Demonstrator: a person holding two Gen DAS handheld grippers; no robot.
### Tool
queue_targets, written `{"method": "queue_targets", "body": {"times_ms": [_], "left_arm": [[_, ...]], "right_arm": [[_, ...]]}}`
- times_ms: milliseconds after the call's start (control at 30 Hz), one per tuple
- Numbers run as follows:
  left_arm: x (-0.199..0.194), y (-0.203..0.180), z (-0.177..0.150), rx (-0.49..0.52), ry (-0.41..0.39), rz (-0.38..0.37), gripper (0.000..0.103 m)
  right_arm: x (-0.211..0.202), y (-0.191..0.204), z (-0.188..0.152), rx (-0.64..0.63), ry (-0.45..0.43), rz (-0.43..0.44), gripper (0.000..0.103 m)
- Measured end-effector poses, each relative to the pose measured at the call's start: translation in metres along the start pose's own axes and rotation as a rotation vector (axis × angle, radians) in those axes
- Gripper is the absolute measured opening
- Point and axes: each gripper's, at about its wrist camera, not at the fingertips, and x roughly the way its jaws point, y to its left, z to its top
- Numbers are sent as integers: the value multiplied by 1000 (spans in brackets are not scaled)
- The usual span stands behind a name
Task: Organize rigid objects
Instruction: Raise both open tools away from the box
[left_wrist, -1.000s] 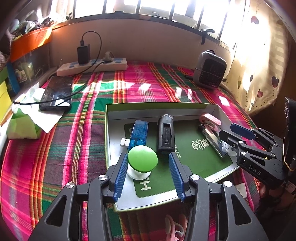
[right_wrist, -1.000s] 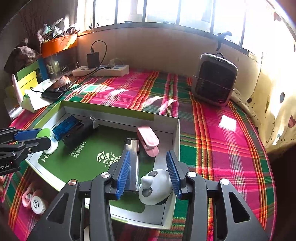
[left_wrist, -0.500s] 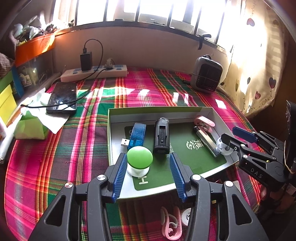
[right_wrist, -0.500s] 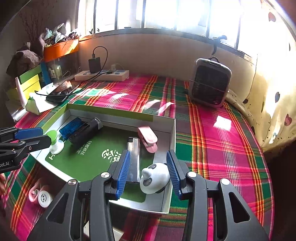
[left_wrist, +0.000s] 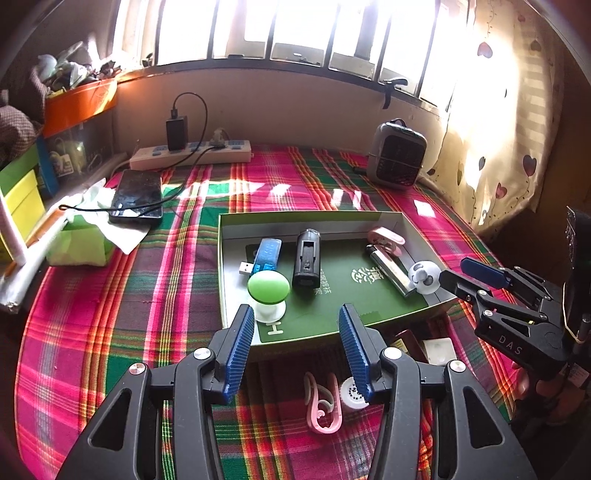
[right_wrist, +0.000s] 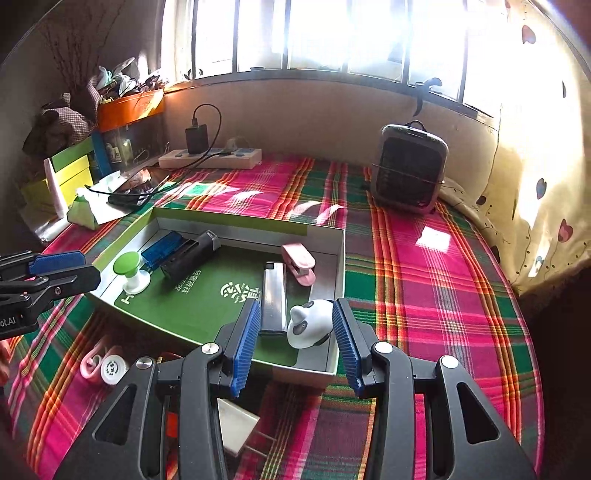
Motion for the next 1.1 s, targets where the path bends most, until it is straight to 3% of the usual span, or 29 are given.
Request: {"method": "queue_targets", "body": {"times_ms": [500,1100], "left_arm": [[-17,12,-42,-46,32,-25,47],[-10,15,-63,-52,93,-93,47]], "right_arm": [[-25,14,-36,6,38,104,42],[-3,18,-44,-13,139,231,49]]}}
